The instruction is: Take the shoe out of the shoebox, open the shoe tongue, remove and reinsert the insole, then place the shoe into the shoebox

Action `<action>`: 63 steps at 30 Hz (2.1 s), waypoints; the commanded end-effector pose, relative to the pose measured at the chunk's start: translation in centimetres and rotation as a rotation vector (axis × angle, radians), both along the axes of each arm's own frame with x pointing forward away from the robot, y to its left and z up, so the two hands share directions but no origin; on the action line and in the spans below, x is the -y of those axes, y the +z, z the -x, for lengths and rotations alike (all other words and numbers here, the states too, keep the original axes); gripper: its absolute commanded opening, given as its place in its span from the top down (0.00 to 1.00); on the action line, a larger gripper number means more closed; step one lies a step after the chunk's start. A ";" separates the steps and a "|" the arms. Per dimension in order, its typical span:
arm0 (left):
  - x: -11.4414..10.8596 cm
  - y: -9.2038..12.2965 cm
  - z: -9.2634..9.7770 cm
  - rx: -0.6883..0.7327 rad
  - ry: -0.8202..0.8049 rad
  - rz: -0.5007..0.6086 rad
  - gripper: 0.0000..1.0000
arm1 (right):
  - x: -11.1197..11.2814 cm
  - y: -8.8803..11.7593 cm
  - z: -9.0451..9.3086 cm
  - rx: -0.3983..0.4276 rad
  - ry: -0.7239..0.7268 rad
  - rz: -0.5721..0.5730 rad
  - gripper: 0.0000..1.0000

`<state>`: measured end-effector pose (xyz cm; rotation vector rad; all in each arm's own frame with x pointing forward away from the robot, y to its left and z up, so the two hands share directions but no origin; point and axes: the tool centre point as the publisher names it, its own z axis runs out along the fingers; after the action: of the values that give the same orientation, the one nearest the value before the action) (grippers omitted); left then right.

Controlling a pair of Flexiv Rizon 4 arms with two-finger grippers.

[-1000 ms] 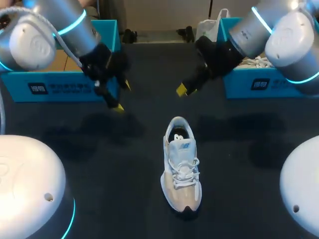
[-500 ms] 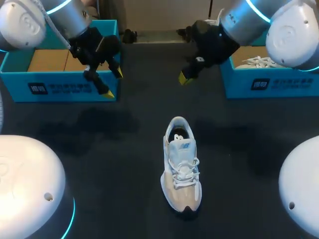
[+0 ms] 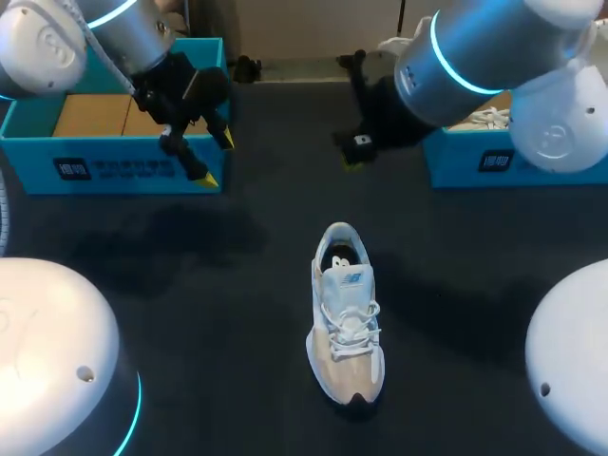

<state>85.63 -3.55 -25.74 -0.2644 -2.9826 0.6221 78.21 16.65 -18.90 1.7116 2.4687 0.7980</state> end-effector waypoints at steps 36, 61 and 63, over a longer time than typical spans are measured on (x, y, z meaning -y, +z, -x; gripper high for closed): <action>-0.6 -0.6 -1.0 -0.010 -0.022 -0.028 0.00 | -3.1 -8.1 3.3 -0.142 -0.487 0.244 1.00; -3.3 -0.7 -4.6 0.047 -0.110 -0.096 0.00 | -3.2 -11.8 4.7 -0.080 -0.488 0.326 1.00; -3.3 -0.7 -4.6 0.047 -0.110 -0.096 0.00 | -2.9 -12.5 5.3 -0.085 -0.496 0.334 1.00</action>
<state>90.27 -0.33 -26.49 -0.4370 -3.0053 0.4685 73.91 19.23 -30.14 2.0700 2.0222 0.2065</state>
